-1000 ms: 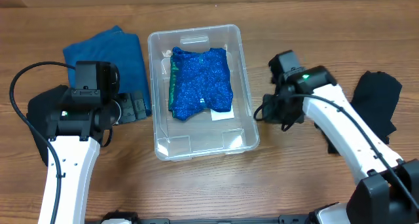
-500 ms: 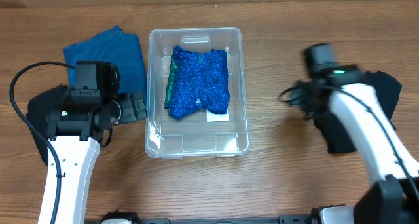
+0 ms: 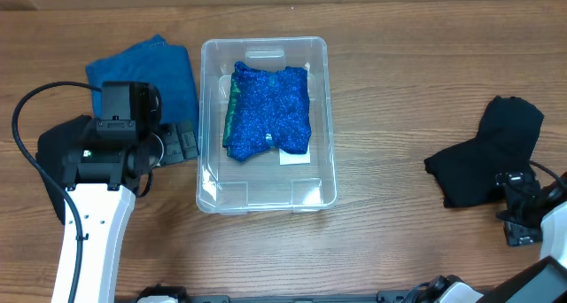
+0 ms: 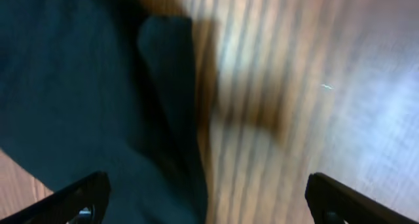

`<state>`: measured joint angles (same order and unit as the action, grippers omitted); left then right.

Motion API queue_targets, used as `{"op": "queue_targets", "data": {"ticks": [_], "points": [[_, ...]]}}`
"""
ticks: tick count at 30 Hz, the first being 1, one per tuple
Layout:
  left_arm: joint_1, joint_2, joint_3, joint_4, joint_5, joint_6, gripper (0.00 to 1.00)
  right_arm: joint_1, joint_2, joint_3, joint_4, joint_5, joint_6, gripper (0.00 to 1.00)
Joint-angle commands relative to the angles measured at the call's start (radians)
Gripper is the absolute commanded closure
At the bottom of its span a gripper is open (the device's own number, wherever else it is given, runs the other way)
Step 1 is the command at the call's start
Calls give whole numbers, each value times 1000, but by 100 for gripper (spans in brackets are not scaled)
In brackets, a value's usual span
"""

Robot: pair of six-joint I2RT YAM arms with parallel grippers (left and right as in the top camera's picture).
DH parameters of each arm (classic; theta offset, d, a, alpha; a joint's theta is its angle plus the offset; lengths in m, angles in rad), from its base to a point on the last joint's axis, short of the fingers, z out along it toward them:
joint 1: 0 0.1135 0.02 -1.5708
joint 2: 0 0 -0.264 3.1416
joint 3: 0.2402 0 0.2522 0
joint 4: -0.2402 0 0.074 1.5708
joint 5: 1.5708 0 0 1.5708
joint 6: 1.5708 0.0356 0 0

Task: Pack container
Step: 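Move the right gripper to the black cloth and grasp it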

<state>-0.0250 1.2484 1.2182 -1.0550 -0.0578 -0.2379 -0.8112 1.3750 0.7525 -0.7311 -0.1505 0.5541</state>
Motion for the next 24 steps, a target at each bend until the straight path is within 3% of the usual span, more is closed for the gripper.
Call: {"op": "queue_targets", "data": {"ticks": [1,6,7,10,11,15,19,22,24], "points": [[5,3,24,2,-12,-21,0,-2,65,-14,67,-103,-65,0],[5,3,24,5,-12,-21,0,-2,225,-14,135,-175,-95,3],[5,3,24,5,-12,-21,0,-2,248,-14,141,-200,-118,18],[5,3,24,5,-11,-21,0,-2,252,-12,136,-256,-118,84],[5,3,24,5,-11,-21,0,-2,251,-10,132,-325,-146,96],[5,3,24,5,-11,-21,0,12,199,39,51,-470,-219,96],[5,3,24,5,-12,-21,0,124,40,187,-64,-554,-282,96],[5,3,24,5,-12,-21,0,319,-61,393,-168,-560,-340,96],[5,3,24,5,-12,-21,0,529,-81,552,-200,-507,-350,96]]}}
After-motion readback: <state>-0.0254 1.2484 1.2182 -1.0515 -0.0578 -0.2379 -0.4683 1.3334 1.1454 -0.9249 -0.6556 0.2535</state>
